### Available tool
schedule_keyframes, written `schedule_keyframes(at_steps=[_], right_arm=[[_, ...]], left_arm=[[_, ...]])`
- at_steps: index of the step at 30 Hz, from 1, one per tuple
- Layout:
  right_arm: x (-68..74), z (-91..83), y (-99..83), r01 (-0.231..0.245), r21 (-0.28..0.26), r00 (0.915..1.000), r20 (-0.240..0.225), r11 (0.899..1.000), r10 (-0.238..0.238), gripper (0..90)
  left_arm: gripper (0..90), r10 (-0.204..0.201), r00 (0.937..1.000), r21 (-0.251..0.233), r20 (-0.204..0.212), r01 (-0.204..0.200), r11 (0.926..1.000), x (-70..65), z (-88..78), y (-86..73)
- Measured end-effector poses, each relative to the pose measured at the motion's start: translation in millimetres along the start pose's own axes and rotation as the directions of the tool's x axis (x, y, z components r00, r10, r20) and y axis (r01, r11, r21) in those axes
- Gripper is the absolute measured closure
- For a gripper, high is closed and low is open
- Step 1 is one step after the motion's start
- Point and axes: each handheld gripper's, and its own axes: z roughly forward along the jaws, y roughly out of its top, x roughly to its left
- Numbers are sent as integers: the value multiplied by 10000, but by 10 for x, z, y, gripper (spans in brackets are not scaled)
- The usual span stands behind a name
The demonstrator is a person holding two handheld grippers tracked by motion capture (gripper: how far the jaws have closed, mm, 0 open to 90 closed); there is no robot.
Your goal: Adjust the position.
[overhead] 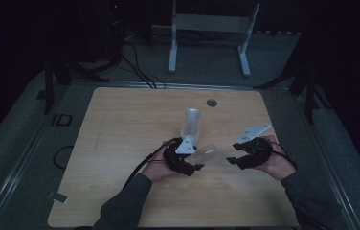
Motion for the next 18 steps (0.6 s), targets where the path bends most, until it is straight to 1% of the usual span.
schedule_keyframes(at_steps=[5,7,15,18], right_arm=[[13,-1,31,297,260,9995,-53,9992,-296,401],[15,-3,51,399,333,9992,7,9987,-399,396],[25,12,104,655,533,9978,22,9964,-657,389],[30,19,112,654,511,9979,-24,9965,-654,387]], left_arm=[[312,89,9999,89,46,-90,9999,1,-5,12],[311,99,9999,102,60,-100,9999,3,-3,17],[311,192,9998,194,45,-193,9996,17,-29,15],[312,284,9996,271,53,-285,9992,24,-33,21]])
